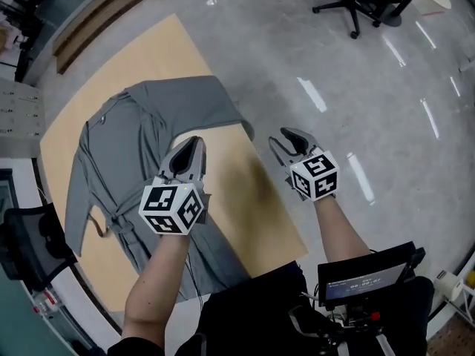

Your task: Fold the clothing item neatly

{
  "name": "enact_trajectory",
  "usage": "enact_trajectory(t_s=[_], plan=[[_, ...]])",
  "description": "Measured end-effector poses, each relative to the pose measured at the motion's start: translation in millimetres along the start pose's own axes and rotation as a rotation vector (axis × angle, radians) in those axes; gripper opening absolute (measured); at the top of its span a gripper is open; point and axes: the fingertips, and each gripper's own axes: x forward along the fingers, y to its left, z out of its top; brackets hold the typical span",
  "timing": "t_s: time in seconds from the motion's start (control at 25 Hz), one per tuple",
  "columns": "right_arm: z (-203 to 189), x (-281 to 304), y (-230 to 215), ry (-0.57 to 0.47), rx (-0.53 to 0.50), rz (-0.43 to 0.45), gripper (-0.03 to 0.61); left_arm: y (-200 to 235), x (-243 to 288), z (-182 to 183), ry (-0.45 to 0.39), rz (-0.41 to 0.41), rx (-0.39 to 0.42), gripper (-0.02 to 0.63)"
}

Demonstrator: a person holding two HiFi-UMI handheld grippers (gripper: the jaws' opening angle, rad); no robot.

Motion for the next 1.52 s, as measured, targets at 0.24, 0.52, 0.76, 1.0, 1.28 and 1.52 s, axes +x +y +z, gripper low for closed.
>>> enact_trajectory(t_s=[0.24, 0.52, 0.76, 1.0, 1.28, 1.52], plan=[[-53, 54, -12, 0.084, -0.011, 0.054, 0.173, 11, 40, -26, 0.076, 0.043, 0.028, 0.003], [-98, 112, -12, 0.184, -0.033, 0.121, 0.192, 25, 71, -52, 0.145, 0.097, 0.043, 0.003], [-119, 132, -6, 0.222, -0.071, 0.133, 0.201, 34, 84, -60, 0.174, 0.133, 0.002, 0.02], [-129, 148, -5, 0.254, -0.039, 0.123, 0.199, 40, 87, -66, 0.18, 0.147, -0.01, 0.02], [-127, 143, -17, 0.243, -0.018, 0.061, 0.057, 49, 79, -65, 0.173, 0.185, -0.026, 0.02], [-110, 128, -49, 0.236, -0.038, -0.044, 0.046, 47, 71, -55, 0.154, 0.177, -0.024, 0.02]])
